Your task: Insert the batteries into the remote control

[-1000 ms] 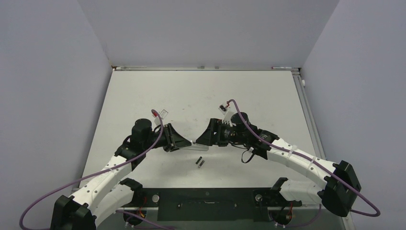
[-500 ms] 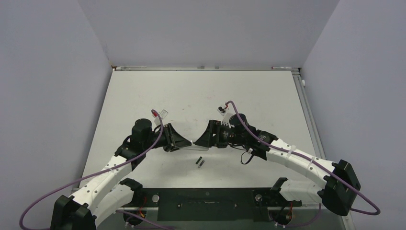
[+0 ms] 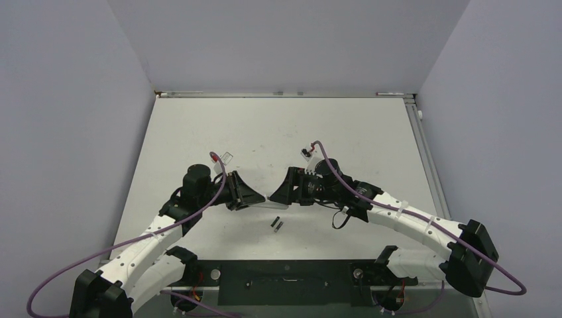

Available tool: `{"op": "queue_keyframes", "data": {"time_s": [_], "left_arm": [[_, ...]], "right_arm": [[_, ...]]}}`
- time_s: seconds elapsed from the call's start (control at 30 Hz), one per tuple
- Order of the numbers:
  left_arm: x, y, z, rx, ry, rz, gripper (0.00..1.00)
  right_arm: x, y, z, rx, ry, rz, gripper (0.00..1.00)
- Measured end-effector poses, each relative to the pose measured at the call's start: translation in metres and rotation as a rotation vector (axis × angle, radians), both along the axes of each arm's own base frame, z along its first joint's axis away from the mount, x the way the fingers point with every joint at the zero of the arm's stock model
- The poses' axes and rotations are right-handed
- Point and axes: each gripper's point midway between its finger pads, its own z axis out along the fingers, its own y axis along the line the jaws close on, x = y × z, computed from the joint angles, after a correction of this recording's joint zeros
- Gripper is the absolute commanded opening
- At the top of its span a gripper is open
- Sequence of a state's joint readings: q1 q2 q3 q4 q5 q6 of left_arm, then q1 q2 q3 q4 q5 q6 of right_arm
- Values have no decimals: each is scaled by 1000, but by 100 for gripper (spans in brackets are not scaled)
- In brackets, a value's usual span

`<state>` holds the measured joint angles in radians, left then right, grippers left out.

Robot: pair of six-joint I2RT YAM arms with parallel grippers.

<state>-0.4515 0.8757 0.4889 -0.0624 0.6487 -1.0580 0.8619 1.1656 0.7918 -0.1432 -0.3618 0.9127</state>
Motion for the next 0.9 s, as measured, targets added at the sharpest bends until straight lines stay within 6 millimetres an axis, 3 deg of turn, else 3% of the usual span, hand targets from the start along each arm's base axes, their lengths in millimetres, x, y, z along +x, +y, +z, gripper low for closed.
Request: {"op": "queue_keyframes", "data": {"time_s": [0.9], "left_arm": [[0,-1,-7,0,40,25,0]], "right_arm": [[2,6,-10,11,4,-31,68]]}}
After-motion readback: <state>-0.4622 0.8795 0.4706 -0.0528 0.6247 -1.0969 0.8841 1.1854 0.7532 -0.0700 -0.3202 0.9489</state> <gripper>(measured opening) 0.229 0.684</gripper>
